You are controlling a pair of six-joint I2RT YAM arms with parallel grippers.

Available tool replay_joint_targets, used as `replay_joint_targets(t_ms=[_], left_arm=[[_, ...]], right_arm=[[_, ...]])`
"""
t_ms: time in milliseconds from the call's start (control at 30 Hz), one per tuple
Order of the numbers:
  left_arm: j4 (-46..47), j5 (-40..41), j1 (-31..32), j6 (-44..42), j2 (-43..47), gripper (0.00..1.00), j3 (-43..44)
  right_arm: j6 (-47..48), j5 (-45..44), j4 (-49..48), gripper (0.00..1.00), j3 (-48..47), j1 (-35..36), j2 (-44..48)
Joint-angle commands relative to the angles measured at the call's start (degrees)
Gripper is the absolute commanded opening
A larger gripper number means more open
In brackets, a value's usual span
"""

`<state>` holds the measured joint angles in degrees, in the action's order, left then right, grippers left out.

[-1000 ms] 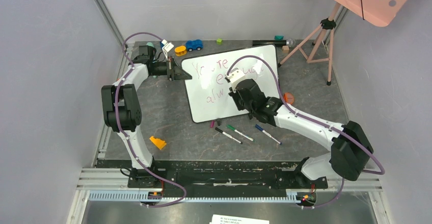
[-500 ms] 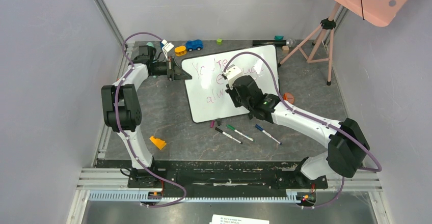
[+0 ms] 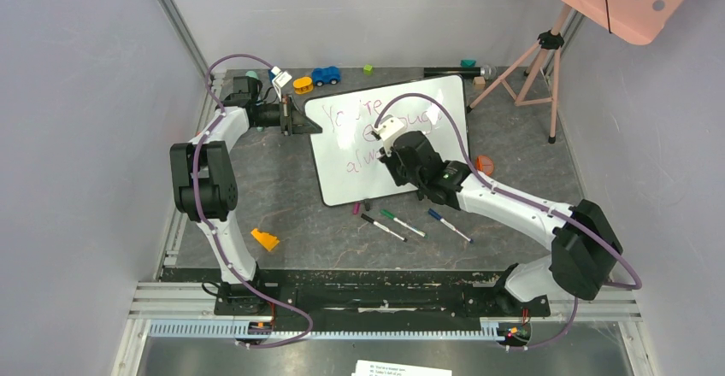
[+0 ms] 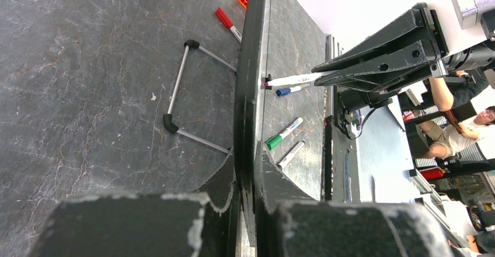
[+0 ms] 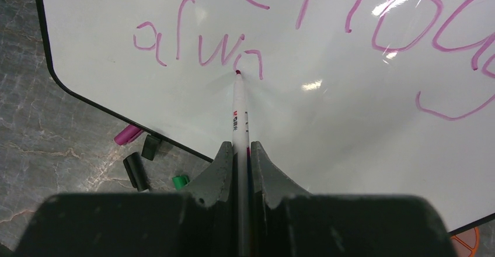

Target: Write a sentence on the whiteboard

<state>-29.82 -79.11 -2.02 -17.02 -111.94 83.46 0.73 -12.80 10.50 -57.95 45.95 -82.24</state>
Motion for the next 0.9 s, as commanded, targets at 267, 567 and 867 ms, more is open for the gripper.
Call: replay_joint_targets(t_ms=[267, 567, 867], left_arm=[[-0.3, 14.3, 3.0, -10.6, -2.0, 0.02, -2.7], [-0.3, 14.3, 3.0, -10.5, -2.0, 0.02, -2.6], [-0.3, 14.3, 3.0, -10.5, -2.0, 0.02, -2.7]], right_arm=[[1.0, -6.8, 1.1, 0.0, -4.6, -0.4, -1.1], [1.0, -6.3, 1.7, 0.0, -5.7, -0.5, -2.0], [0.3, -5.5, 1.9, 0.0, -0.8, -0.5, 1.0]])
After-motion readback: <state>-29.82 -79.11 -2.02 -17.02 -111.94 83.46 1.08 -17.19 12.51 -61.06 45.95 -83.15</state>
